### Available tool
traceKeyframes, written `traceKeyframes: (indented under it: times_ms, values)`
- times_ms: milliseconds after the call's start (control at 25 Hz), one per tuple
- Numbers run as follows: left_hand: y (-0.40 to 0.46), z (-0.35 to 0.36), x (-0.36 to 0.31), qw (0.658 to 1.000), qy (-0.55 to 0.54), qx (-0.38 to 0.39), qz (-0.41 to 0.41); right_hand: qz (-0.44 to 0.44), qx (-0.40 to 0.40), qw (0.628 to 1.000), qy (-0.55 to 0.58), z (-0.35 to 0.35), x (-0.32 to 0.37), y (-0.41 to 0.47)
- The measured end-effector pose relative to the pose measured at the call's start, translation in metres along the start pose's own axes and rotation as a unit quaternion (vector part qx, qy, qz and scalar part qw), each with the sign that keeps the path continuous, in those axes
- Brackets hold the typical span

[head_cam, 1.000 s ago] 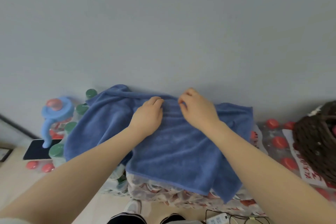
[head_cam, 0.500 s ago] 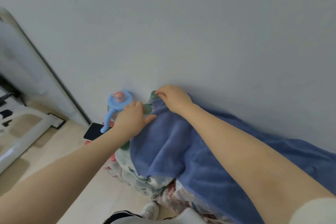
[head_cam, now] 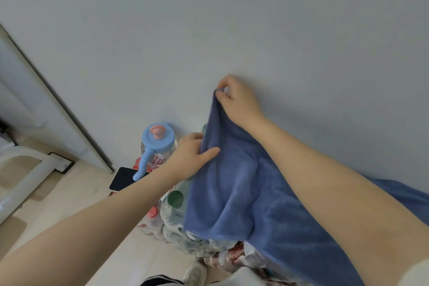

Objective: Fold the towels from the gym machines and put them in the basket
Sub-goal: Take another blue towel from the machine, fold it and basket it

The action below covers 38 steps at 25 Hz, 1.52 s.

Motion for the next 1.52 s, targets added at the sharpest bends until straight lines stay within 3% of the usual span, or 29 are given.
traceKeyframes:
  times_ms: [40, 120, 200, 280, 440, 520, 600, 720, 840, 920, 1040, 1160, 1320, 1440, 1520]
  values:
    - [-0.002, -0.002, -0.004, 0.998, -0.065, 0.003, -0.005, 0.025, -0.023, 0.994, 0.102, -0.002, 0.002, 0.001]
    - [-0.008, -0.007, -0.003, 0.977, -0.206, 0.01, -0.05, 0.03, -0.036, 0.98, 0.194, -0.001, 0.003, 0.0]
    - [-0.015, -0.012, 0.004, 0.935, -0.334, 0.055, -0.104, 0.01, -0.053, 0.983, 0.174, 0.003, 0.002, -0.001]
    - [-0.019, -0.024, 0.02, 0.925, -0.351, 0.074, -0.123, -0.011, -0.05, 0.991, 0.12, 0.01, -0.001, -0.002]
    - [-0.011, -0.059, 0.062, 0.985, -0.118, 0.001, -0.127, -0.016, 0.08, 0.997, 0.004, 0.043, -0.016, -0.008]
    - [-0.008, -0.057, 0.075, 0.986, 0.034, 0.008, -0.164, -0.007, 0.143, 0.988, -0.064, 0.061, -0.028, -0.017]
    - [-0.01, -0.045, 0.074, 0.979, 0.117, 0.0, -0.164, -0.005, 0.156, 0.978, -0.136, 0.065, -0.04, -0.028]
    - [-0.009, -0.026, 0.035, 0.986, 0.146, -0.076, 0.031, -0.017, 0.11, 0.976, -0.186, 0.047, -0.049, -0.051]
    - [-0.009, 0.012, -0.027, 0.955, 0.14, -0.004, 0.263, 0.02, 0.048, 0.978, -0.204, 0.012, -0.071, -0.084]
    - [-0.013, 0.048, -0.055, 0.93, 0.162, 0.065, 0.324, 0.074, 0.029, 0.971, -0.227, -0.012, -0.093, -0.11]
    - [-0.025, 0.096, -0.075, 0.9, 0.264, 0.122, 0.325, 0.162, 0.035, 0.949, -0.268, -0.041, -0.124, -0.158]
    - [-0.028, 0.118, -0.074, 0.864, 0.382, 0.121, 0.304, 0.193, 0.078, 0.925, -0.317, -0.066, -0.148, -0.212]
    - [-0.033, 0.125, -0.081, 0.867, 0.418, 0.111, 0.248, 0.25, 0.069, 0.877, -0.405, -0.12, -0.178, -0.272]
    - [-0.039, 0.134, -0.101, 0.881, 0.415, 0.088, 0.208, 0.317, -0.018, 0.897, -0.308, -0.15, -0.193, -0.3]
    - [-0.051, 0.148, -0.125, 0.868, 0.413, 0.063, 0.268, 0.337, -0.178, 0.909, -0.166, -0.168, -0.199, -0.323]
Point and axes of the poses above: each hand's wrist, its own y-axis towards the middle knuckle, its own z-axis out of the palm, x = y × z, the point moved 4 cm from there along y, towards the middle knuckle, and after that the axes turned 6 degrees about y, right-handed, at the moved point
